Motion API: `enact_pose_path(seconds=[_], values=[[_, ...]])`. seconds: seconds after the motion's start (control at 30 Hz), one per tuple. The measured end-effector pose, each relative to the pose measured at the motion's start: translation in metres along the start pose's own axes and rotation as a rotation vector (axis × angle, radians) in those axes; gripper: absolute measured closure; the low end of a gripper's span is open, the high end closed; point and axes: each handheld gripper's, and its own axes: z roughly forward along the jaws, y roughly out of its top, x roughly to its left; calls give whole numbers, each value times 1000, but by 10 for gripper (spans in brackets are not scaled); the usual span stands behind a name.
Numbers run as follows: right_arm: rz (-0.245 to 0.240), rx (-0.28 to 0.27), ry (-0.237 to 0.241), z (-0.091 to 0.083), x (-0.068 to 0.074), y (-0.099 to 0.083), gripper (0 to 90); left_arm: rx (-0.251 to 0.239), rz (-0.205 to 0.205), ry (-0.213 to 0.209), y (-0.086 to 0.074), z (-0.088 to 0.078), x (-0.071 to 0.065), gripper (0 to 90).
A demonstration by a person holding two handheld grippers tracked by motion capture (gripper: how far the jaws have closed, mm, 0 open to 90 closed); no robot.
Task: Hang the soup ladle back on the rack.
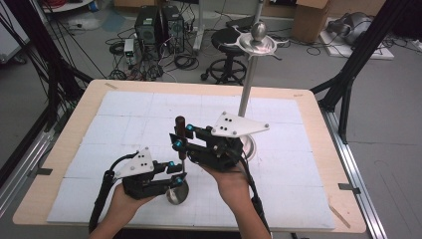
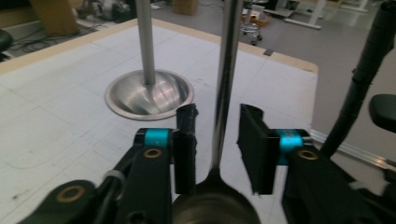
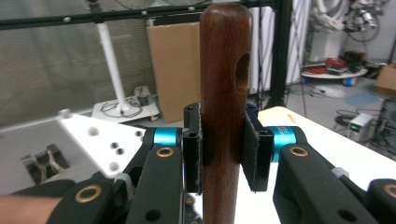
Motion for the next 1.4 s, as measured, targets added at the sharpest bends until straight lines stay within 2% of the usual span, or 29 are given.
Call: enact_pose_path(seconds=[0.1, 0.13, 0.23, 0.37, 0.5, 0.7, 0.83, 0.97, 1.07, 1.1, 1.13, 1.17, 1.2, 1.23, 1.37, 1.4], values=[[7, -5, 60, -4, -5, 2, 730, 8, -8, -44, -5, -1, 6, 576], [17, -12, 83, -6, -7, 2, 729, 6, -7, -74, -7, -1, 8, 567], [29, -40, 172, -10, -14, 1, 729, -5, 14, -132, -9, 0, 8, 553], [35, -77, 304, -11, -21, -3, 729, -34, 23, -208, -10, 2, 6, 560], [18, -87, 379, -10, -22, -4, 730, -33, 36, -261, -10, 4, 3, 593], [8, -87, 434, -6, -20, -5, 730, -32, 49, -283, -11, 6, 0, 686], [12, -80, 439, -6, -19, -6, 729, -41, 76, -288, -12, 6, -1, 803], [6, -81, 435, -6, -19, -6, 729, -40, 88, -285, -12, 6, -1, 832], [8, -87, 424, -8, -19, -7, 727, -43, 93, -256, -11, 4, -3, 836], [5, -89, 417, -8, -19, -7, 721, -38, 90, -231, -10, 4, -3, 837], [15, -89, 389, -9, -18, -7, 683, -31, 81, -203, -10, 3, -4, 837], [23, -95, 357, -10, -17, -7, 582, -24, 77, -183, -10, 3, -3, 838], [30, -96, 329, -10, -17, -7, 537, -19, 66, -153, -9, 3, -3, 838], [27, -86, 268, -11, -14, -7, 500, -21, 57, -130, -9, 4, -3, 838], [-33, -48, 113, -10, -1, -9, 491, -30, 17, -65, -7, 3, -2, 838], [-40, -41, 87, -10, 1, -10, 496, -32, 10, -43, -6, 3, -2, 839]])
